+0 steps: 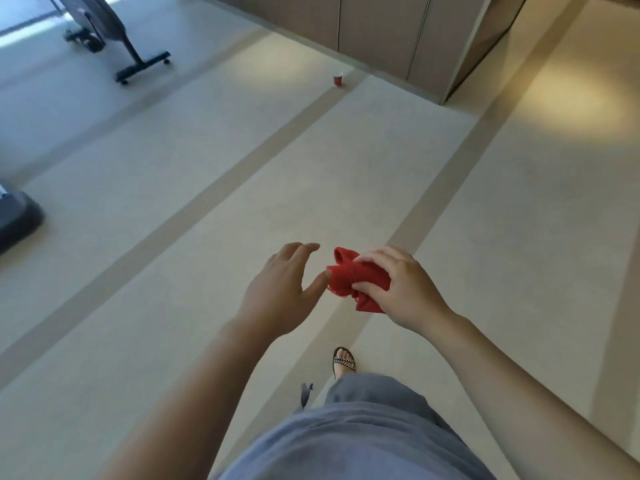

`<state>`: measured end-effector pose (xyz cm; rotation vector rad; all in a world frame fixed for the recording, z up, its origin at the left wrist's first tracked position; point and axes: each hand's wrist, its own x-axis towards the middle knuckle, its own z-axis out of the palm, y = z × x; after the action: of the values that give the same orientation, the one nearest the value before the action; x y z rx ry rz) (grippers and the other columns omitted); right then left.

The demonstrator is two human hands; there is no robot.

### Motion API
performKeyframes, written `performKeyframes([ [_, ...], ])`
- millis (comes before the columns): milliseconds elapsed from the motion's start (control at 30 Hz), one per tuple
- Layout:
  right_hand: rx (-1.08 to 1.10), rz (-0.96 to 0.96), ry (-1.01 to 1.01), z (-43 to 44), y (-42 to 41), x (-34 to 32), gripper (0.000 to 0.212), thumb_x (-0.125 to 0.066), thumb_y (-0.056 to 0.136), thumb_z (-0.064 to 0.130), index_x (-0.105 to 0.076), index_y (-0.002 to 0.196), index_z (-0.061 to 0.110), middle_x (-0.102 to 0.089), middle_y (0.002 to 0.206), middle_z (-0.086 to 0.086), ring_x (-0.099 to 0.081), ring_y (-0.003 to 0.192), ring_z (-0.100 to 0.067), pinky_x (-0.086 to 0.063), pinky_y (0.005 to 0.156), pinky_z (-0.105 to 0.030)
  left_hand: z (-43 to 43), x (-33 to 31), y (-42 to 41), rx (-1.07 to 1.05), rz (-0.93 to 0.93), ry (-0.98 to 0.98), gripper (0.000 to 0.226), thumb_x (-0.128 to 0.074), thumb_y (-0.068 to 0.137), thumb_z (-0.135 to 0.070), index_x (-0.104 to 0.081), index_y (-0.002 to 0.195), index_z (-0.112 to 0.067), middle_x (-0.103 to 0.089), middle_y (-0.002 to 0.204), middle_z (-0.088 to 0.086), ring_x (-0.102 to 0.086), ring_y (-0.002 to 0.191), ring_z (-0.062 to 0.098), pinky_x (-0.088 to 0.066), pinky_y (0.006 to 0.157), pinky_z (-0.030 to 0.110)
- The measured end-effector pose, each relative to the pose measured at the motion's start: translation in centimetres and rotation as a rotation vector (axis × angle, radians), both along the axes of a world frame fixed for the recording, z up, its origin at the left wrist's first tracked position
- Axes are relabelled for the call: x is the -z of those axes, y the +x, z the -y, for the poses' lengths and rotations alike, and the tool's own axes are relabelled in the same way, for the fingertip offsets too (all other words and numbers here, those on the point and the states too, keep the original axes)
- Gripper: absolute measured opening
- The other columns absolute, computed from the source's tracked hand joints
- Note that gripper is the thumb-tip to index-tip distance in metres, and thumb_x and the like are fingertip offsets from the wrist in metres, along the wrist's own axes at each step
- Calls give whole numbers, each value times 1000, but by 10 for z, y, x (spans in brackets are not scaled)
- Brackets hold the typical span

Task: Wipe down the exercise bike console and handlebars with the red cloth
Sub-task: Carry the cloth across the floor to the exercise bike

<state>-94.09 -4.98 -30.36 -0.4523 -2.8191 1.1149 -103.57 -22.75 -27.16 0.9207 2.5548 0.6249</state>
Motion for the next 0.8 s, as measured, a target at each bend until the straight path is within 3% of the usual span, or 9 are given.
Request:
performKeyframes([
  [233, -3, -67, -46, -72, -116, -11, 28, -71, 78, 30, -61, 104, 30, -55, 102, 17, -53, 98, -10, -42, 85, -22, -69, -9, -108, -106, -31, 8, 58, -36, 89, -60, -37, 138, -29, -38, 143, -6, -57, 106, 20, -44, 87, 33],
  [400, -118, -41, -80, -74, -218, -5, 28, -73, 77, 27, -62, 103, 30, -57, 102, 15, -54, 98, -11, -43, 87, -23, -48, 4, -186, -220, -35, -75, 57, -36, 90, -58, -38, 138, -28, -39, 143, -5, -49, 118, 18, -41, 92, 33],
  [567, -253, -11, -47, -57, -353, 0, 27, -73, 76, 24, -64, 101, 24, -58, 100, 9, -55, 95, -13, -43, 86, -25, -29, 23, -291, -358, 28, -28, 55, -38, 90, -57, -43, 135, -26, -42, 140, -4, -54, 111, 19, -43, 91, 35],
  [700, -314, -20, -28, -37, -470, -9, 28, -73, 77, 25, -63, 103, 24, -57, 101, 10, -54, 95, -13, -43, 86, -24, -10, 21, -398, -389, 48, -46, 54, -36, 91, -58, -42, 135, -26, -42, 141, -4, -50, 116, 18, -43, 90, 35],
  [800, -364, -21, -33, -18, -547, -20, 28, -73, 76, 27, -63, 103, 28, -57, 100, 13, -55, 94, -11, -43, 84, -24, 13, 7, -471, -411, 42, -63, 55, -35, 90, -59, -42, 134, -27, -43, 139, -5, -56, 106, 17, -45, 88, 34],
])
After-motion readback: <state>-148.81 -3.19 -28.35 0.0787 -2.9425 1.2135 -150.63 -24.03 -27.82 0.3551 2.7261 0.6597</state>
